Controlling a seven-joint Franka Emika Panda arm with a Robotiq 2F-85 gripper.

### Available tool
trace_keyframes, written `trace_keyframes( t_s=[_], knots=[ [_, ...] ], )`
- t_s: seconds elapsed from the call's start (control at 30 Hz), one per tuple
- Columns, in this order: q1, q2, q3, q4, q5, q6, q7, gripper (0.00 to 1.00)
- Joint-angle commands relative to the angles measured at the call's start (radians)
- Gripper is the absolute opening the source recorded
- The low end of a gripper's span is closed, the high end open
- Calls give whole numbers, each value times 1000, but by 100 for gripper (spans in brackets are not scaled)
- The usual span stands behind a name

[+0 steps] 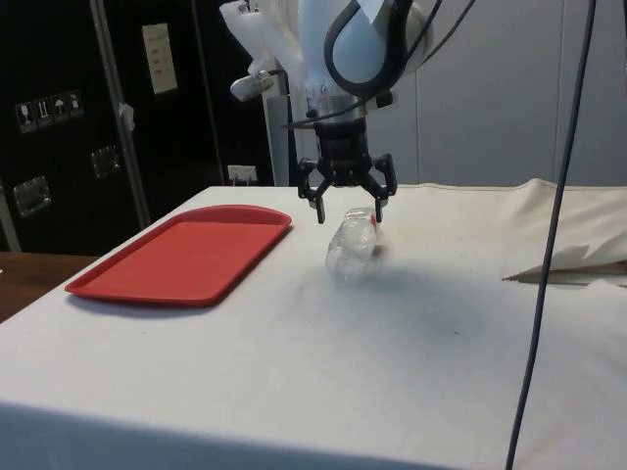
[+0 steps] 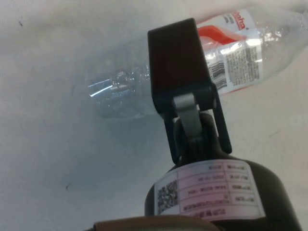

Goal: Place the bottle upright on the tray.

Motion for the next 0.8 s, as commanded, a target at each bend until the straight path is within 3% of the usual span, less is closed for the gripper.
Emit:
trace_keyframes(
  t_s=[0.0,0.03,0.07,0.1,0.3,0.33,0.37,0.6,0.77],
  knots=[
    [-13,-2,23,3,50,2,-38,100],
    [-13,0,23,7,59,1,-44,100],
    [0,3,1,5,17,0,-14,100],
    [-14,3,24,11,68,-2,-51,100],
    [-14,30,27,53,137,-19,-106,100],
    [0,36,5,53,104,-13,-82,100],
    [-10,35,20,59,144,-24,-114,100],
    [0,45,5,63,128,-26,-103,100],
    [-10,26,2,50,135,-29,-140,100]
  ],
)
